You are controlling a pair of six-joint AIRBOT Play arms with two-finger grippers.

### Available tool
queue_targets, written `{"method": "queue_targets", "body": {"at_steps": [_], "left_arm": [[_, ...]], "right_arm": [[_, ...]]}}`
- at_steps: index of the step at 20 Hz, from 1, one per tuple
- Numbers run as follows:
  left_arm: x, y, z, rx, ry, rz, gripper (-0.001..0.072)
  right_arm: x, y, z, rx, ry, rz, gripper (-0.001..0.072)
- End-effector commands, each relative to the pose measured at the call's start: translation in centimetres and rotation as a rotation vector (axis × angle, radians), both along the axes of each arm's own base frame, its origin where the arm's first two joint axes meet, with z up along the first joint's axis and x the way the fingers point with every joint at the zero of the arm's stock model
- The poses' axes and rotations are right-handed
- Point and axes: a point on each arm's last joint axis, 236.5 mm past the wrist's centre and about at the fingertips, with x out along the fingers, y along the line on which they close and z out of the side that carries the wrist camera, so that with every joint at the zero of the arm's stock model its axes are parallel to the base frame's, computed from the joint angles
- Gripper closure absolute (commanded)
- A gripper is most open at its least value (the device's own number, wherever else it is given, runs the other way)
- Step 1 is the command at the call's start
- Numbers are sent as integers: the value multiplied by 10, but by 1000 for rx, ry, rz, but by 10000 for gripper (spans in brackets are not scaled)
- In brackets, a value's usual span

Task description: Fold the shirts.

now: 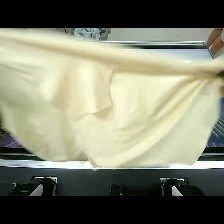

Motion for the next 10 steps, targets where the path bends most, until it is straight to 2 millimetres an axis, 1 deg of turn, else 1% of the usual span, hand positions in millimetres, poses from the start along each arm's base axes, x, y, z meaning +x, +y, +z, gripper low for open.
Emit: {"method": "queue_targets", "body": {"at_steps": [1,2,3,4,5,6,7,9,10], "left_arm": [[66,13,-178,21,390,19,675],[82,16,-227,6,466,37,675],[97,18,-273,-15,522,58,675],[112,19,-305,-39,553,77,675],[126,20,-332,-63,576,94,675],[140,19,-351,-97,589,108,675],[150,16,-364,-132,601,118,675],[164,7,-382,-226,622,131,673],[167,0,-385,-269,640,126,629]], "right_arm": [[63,-5,-156,29,358,-14,672],[93,0,-196,71,369,-23,672],[125,12,-231,140,355,-22,671],[150,26,-256,223,345,-25,671],[174,40,-276,316,316,-41,670],[193,52,-289,406,288,-66,670],[208,61,-296,485,265,-96,670],[225,74,-300,610,235,-141,669],[229,75,-297,631,220,-149,668]]}}
